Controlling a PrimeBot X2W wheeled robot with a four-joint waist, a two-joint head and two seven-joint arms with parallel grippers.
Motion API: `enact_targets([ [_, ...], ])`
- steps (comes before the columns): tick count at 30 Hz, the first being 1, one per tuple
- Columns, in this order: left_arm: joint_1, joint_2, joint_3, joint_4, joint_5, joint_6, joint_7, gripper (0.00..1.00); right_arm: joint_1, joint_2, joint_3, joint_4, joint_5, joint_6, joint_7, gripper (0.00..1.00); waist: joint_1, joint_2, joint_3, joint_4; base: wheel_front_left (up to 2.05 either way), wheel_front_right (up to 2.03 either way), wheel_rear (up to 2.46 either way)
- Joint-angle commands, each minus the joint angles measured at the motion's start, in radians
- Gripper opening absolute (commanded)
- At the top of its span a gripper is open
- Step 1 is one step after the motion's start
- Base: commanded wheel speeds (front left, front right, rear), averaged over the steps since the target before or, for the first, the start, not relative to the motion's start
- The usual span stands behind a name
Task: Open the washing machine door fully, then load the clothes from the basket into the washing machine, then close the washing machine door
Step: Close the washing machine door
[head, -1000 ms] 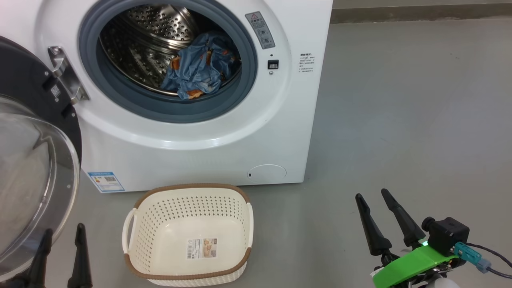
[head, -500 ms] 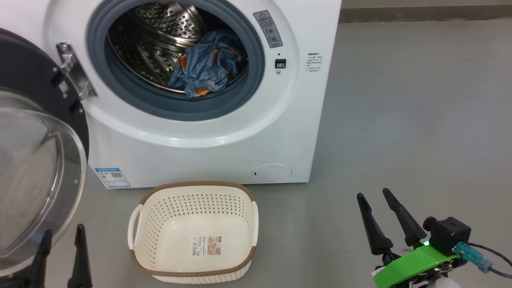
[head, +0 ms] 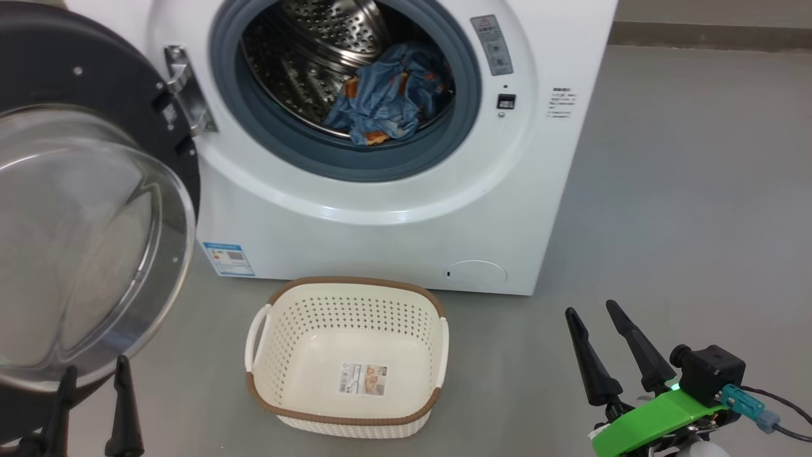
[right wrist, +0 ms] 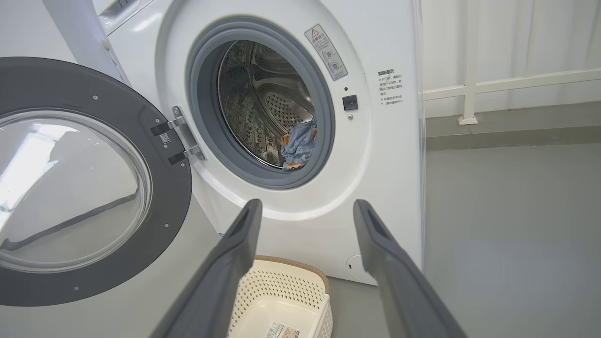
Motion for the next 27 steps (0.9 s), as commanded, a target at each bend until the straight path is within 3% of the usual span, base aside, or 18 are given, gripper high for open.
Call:
enact_targets([
  [1,-0.045,0.013,0.042,-0.016,0.015,0.011,-0.009,1.0,-0.018,-0.003,0.022,-0.019,0.0,0.003,-0.005,1.0,0.0,0.0,-0.004,0.042,0.0,0.0,0.0],
  [27,-0.045,0.009,0.047,-0.002,0.034,0.027,-0.009,1.0,-0.018,-0.008,0.049,0.008,0.022,0.003,-0.005,1.0,0.0,0.0,-0.029,0.311,0.0,0.0,0.0],
])
